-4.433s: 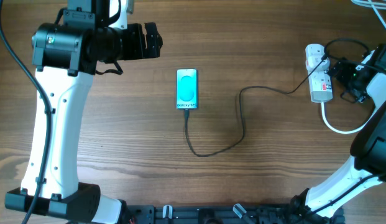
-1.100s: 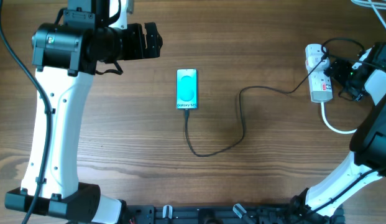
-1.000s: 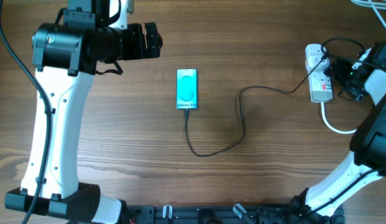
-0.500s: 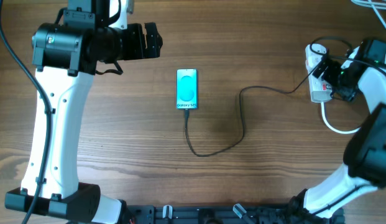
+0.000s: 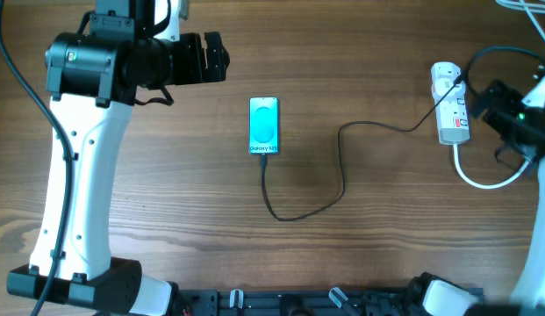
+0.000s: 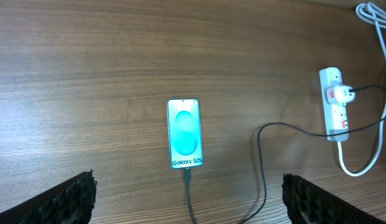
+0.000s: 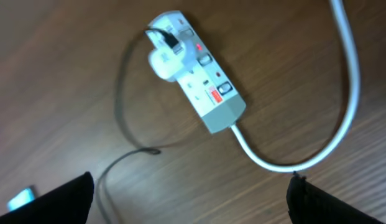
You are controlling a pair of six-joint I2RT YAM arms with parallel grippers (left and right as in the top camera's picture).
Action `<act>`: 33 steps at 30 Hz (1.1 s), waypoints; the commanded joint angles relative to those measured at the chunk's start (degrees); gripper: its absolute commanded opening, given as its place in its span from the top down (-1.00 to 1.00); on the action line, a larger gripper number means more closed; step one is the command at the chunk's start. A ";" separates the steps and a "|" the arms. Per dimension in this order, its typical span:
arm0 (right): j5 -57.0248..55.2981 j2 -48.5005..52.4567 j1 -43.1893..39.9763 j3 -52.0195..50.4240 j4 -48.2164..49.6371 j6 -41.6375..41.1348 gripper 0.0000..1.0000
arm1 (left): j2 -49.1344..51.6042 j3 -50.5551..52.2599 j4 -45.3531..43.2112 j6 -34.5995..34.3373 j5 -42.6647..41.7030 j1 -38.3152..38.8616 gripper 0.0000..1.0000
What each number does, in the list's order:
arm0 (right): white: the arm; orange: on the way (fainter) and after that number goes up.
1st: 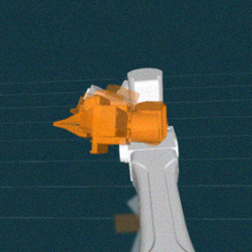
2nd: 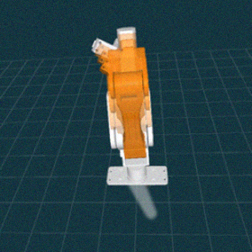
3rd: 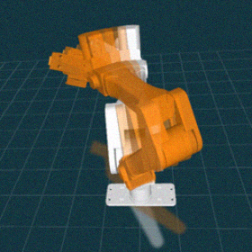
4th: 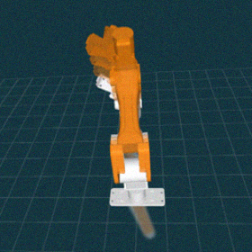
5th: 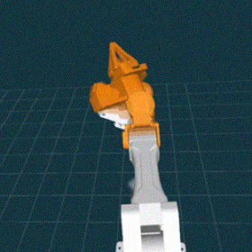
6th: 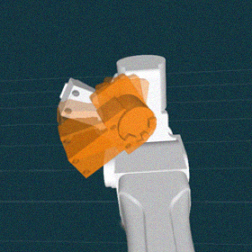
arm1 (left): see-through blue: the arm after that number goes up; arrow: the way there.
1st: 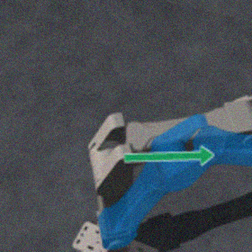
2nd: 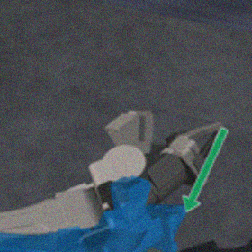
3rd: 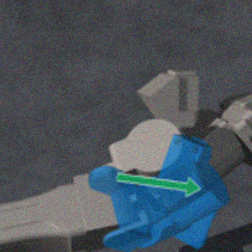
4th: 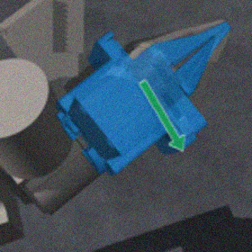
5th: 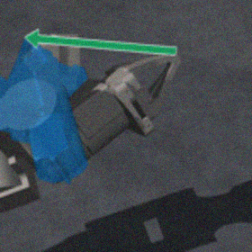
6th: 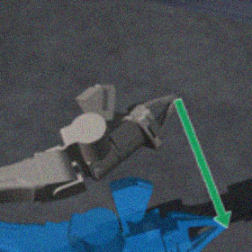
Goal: Plug charger to phone and switch on socket
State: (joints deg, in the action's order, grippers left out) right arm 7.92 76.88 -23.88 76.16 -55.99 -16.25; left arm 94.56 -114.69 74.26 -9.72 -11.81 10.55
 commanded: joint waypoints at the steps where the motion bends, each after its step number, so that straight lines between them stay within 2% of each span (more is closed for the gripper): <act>1: 3.37 -10.78 0.00 -1.88 -1.62 0.63 -1.00 | 0.04 0.15 -0.02 0.31 0.37 0.15 -1.00; 9: 10.67 -33.99 0.04 -10.71 -0.66 0.94 -0.99 | 0.04 0.15 -0.02 0.31 0.37 0.15 -1.00; 13: 14.03 -40.35 0.04 -13.00 -2.10 -8.96 -0.99 | 0.04 0.15 -0.02 0.31 0.37 0.15 -1.00; 17: 14.03 -41.75 0.04 -13.07 -9.44 -17.38 -0.99 | 0.04 0.15 -0.02 0.31 0.37 0.15 -1.00; 21: 14.05 -41.72 0.04 -13.07 -16.79 -17.03 -0.99 | 0.04 0.15 -0.02 0.31 0.37 0.15 -1.00; 24: 14.03 -41.72 0.04 -13.07 -20.55 -20.92 -1.00 | 0.04 0.15 -0.02 0.31 0.37 0.15 -1.00; 29: 13.62 -41.72 0.04 -13.07 -21.49 -28.98 -0.99 | 0.04 0.15 -0.02 0.31 0.37 0.15 -1.00; 33: 10.36 -41.72 0.04 -13.07 -21.70 -28.85 -1.00 | 0.04 0.15 -0.02 0.31 0.37 0.15 -1.00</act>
State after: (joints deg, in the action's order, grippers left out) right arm 20.64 35.40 -23.88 63.44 -77.45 -41.71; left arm 94.61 -114.69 74.39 -9.72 -11.79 10.55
